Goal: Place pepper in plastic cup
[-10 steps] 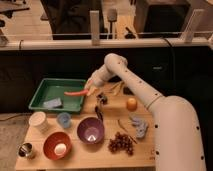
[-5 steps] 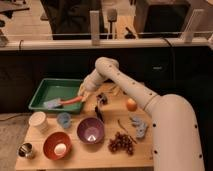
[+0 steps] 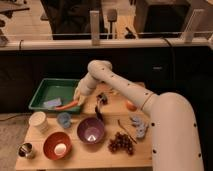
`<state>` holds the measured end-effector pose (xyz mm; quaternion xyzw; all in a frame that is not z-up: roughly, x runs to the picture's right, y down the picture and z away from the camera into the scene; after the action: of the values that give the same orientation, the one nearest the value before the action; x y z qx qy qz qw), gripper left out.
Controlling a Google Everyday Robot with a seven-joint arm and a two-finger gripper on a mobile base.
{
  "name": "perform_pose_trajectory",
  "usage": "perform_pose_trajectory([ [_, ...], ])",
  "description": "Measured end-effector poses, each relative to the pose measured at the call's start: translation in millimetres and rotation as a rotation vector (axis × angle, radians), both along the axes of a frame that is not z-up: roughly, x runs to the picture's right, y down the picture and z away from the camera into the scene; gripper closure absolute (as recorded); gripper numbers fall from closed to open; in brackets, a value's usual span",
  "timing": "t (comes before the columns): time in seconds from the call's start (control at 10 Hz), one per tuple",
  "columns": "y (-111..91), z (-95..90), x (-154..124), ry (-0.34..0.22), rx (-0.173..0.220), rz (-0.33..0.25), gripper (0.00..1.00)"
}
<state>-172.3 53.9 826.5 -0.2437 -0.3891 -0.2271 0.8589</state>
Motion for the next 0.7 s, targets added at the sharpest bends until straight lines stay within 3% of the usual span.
perform_pose_trajectory([
  [0.7, 28, -6.7, -21, 0.060, 0.037, -0.046, 1.00],
])
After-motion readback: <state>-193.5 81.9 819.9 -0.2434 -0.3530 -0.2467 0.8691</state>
